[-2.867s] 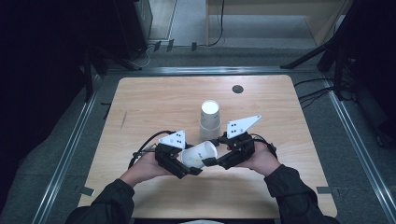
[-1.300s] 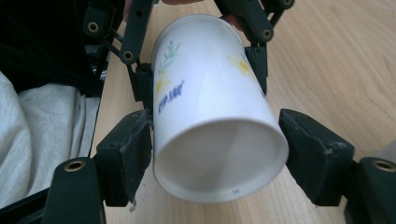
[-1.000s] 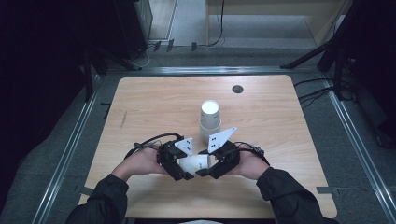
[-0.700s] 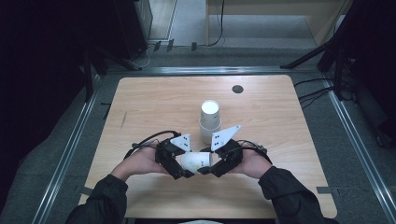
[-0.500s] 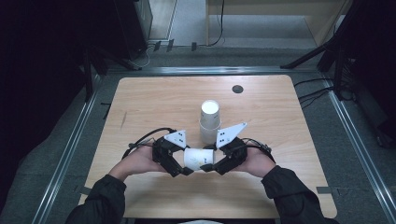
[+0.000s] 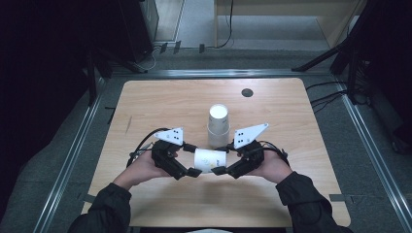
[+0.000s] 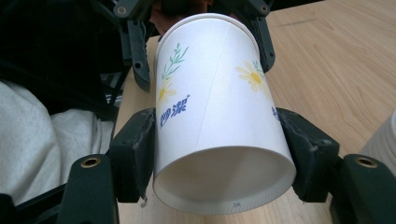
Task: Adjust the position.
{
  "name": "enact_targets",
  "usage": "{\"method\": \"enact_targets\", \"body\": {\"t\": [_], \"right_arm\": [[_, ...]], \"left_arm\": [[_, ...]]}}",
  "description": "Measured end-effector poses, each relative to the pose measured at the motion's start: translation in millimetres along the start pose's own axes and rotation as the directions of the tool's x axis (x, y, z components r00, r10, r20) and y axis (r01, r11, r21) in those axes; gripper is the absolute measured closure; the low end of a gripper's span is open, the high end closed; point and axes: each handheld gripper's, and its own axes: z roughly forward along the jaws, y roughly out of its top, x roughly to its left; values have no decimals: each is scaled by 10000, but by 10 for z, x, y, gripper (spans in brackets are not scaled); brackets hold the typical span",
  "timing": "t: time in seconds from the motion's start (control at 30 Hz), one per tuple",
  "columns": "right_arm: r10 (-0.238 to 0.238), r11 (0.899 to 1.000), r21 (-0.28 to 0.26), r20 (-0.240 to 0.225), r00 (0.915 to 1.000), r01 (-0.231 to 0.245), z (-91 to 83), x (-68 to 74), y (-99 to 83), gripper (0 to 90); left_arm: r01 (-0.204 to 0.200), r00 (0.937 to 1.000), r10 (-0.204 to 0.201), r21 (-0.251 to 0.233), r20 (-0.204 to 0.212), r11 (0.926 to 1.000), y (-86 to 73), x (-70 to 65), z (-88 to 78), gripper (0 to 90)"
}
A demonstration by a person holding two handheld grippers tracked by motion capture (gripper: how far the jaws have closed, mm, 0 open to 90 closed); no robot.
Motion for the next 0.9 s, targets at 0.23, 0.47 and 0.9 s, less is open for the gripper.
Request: {"method": "enact_targets", "body": {"t": [0.23,0.47,0.9], "right_arm": [[138,9999,-91,-389,9991,-142,33,3,14,344],[224,9990,-361,-653,9976,-248,36,-7,31,345],[165,9993,324,-152,9997,-160,73,-44,-17,273]], "left_arm": [[-68,9996,82,-564,252,9984,10,-34,11,141],[-328,9993,341,-693,175,9971,1,-51,-16,223],[-328,9992,325,-127,-248,9994,-1,21,-178,241]]}}
